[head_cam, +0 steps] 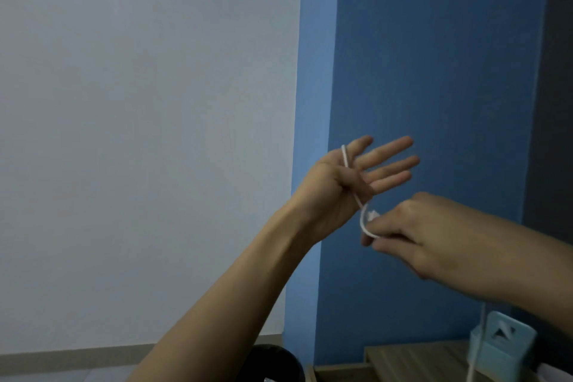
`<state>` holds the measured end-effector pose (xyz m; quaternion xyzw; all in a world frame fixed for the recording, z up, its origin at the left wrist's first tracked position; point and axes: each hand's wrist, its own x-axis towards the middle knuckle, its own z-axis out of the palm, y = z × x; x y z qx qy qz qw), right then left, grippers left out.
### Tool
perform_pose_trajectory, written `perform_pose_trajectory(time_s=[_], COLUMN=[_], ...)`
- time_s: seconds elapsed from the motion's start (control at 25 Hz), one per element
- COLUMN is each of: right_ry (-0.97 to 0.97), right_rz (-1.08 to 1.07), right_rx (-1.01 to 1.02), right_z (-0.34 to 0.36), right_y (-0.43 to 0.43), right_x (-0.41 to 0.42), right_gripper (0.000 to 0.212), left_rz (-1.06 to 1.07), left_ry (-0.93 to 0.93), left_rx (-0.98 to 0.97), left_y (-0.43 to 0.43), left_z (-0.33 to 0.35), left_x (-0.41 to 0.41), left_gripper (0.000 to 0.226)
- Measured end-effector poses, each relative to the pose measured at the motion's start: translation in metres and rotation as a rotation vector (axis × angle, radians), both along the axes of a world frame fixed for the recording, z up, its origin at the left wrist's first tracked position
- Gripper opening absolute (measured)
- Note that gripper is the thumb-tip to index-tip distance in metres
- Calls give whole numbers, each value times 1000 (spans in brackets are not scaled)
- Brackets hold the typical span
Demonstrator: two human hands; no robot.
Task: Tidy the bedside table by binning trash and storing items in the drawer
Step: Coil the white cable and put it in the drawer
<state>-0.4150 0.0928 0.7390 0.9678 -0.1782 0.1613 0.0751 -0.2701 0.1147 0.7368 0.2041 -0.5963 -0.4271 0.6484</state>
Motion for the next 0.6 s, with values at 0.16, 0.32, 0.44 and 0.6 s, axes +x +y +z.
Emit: perform_pose_trajectory(time_s=[0.16, 0.32, 0.44, 0.6], right_ry=[-28, -82, -205, -440], right_rz=[32, 28, 6, 81], right_rx=[47, 458, 667, 764], right_z=[4, -6, -14, -12], right_y=[-9, -38, -58, -66], right_x=[-4, 2, 10, 25], right_gripper=[27, 26, 12, 14], left_rz=[26, 127, 87, -3], left_ry=[95, 20, -126, -241], left_rx=[91, 201, 239, 180], left_y=[2, 8, 13, 15], left_z=[2, 2, 2, -1], left_x=[11, 20, 16, 7], left_gripper=[86, 41, 59, 35])
